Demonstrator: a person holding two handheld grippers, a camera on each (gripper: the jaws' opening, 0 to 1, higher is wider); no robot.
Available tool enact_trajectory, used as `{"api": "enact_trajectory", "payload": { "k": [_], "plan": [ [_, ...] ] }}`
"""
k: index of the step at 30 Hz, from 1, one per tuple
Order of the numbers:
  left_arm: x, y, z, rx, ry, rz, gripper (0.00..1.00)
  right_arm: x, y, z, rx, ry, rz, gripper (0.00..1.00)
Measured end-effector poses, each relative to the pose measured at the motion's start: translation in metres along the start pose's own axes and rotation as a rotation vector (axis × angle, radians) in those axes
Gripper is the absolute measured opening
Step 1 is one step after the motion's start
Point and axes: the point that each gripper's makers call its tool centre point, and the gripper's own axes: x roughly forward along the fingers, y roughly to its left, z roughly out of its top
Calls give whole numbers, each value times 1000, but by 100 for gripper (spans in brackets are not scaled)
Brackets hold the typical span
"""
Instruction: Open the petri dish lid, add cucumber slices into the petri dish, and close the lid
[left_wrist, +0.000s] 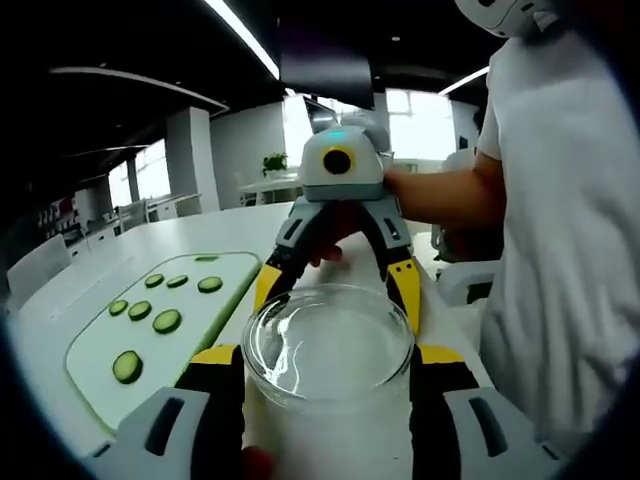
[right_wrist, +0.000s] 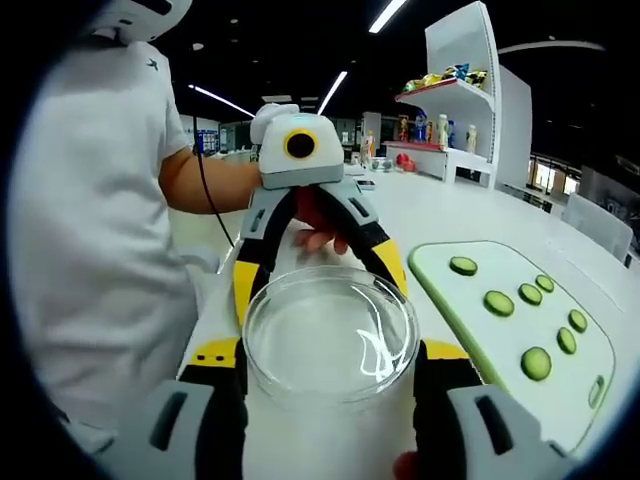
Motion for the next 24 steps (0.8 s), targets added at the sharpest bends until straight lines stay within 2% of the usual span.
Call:
{"api": "enact_trajectory", "payload": {
  "k": [24],
  "plan": [
    [-8, 0, 16, 7, -17, 25, 65, -5, -1, 15, -27, 15, 17, 66]
  ]
}}
